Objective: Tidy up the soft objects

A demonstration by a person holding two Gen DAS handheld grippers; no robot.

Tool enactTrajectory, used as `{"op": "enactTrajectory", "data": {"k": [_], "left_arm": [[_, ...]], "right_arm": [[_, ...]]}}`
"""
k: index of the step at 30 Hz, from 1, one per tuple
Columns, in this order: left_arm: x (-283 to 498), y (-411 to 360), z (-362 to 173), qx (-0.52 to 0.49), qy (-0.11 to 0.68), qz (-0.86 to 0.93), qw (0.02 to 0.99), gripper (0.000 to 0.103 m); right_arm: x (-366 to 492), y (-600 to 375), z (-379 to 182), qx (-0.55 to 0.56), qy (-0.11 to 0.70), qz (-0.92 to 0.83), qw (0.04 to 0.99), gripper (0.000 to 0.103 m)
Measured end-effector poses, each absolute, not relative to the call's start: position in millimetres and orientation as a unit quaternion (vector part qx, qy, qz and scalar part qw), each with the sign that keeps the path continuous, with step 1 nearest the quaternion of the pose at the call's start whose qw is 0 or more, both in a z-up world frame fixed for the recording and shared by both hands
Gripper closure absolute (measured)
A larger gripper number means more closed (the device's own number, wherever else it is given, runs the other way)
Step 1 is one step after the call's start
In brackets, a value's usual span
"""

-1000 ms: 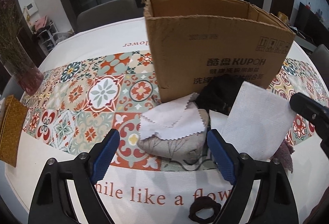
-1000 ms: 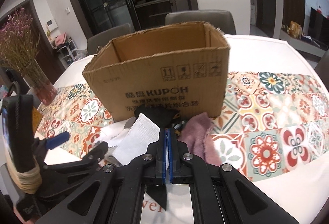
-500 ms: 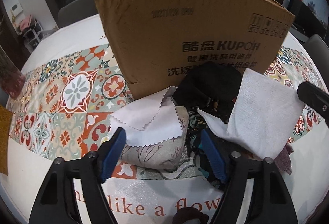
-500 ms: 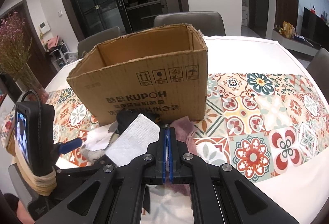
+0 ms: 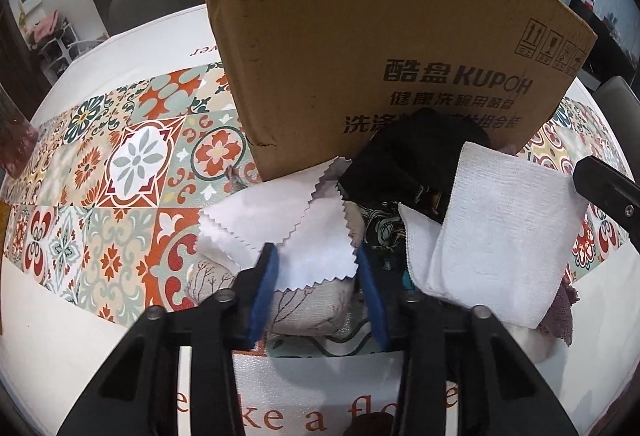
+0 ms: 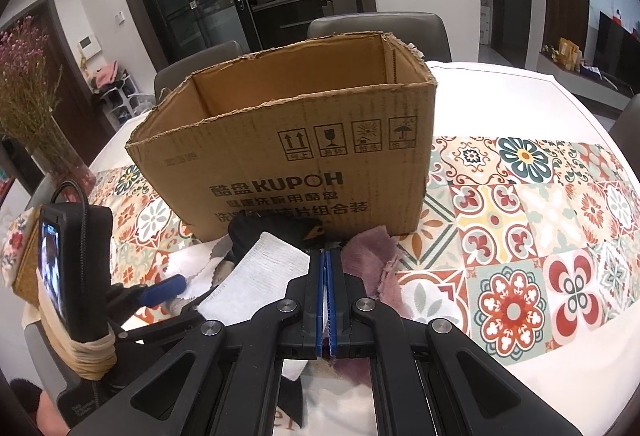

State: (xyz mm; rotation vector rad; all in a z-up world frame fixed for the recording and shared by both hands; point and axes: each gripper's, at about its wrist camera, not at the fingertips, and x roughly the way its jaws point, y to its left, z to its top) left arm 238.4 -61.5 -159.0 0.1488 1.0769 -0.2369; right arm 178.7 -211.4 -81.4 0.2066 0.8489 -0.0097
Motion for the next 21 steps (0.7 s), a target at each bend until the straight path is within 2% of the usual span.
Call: {"op": "enactTrajectory", "data": {"k": [1,8,15,21], "left_arm": [[238.7,-61.4,-159.3,0.071,0.511,-0.113,0.849,0.079],[239.4,-56.6,-154.8,0.061,0.504,-0.116,0.854,0.087],[233.7,-50.9,-139.6,0.054,0.491,-0.115,0.862,0.087],[228.0,-46.8,-132.0,0.056,0.487,-0.107,0.865,0.082]], "right_arm": [[178.9,-210.7,-81.3,0.100,0.411,-0.004,0.906,0.100],[178.8,-208.2,-80.1,0.100,0.411,-0.003,0.906,0.100],[177.1,-207.1,-75.6,0.100,0.407,-0.002,0.908,0.100],[173.3,-205.2,-70.4,0.099,0.401,0.000,0.911,0.100]]}}
